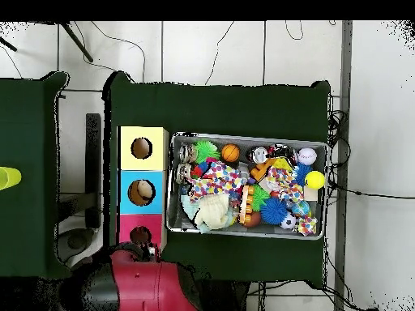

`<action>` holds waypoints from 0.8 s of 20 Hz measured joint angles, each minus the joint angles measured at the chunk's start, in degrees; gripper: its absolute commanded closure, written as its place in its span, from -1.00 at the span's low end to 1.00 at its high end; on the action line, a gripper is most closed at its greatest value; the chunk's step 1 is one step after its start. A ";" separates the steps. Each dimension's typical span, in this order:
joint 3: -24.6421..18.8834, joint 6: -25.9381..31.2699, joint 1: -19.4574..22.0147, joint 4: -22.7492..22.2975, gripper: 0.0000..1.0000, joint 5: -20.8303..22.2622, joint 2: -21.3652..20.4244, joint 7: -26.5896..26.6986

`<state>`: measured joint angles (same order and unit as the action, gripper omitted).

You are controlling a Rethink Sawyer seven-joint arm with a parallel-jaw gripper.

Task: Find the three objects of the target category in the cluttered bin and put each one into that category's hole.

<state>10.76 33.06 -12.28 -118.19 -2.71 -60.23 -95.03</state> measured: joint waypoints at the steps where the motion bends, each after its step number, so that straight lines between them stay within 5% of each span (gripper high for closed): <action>1: 0.12 -0.18 0.62 0.00 1.00 0.64 -0.40 0.00; 6: 0.50 -3.18 4.27 -0.02 1.00 4.52 -0.64 0.00; 16: -0.43 -21.13 19.45 -0.92 1.00 14.75 1.21 0.00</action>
<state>10.33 11.92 7.16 -119.11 12.04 -59.02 -95.03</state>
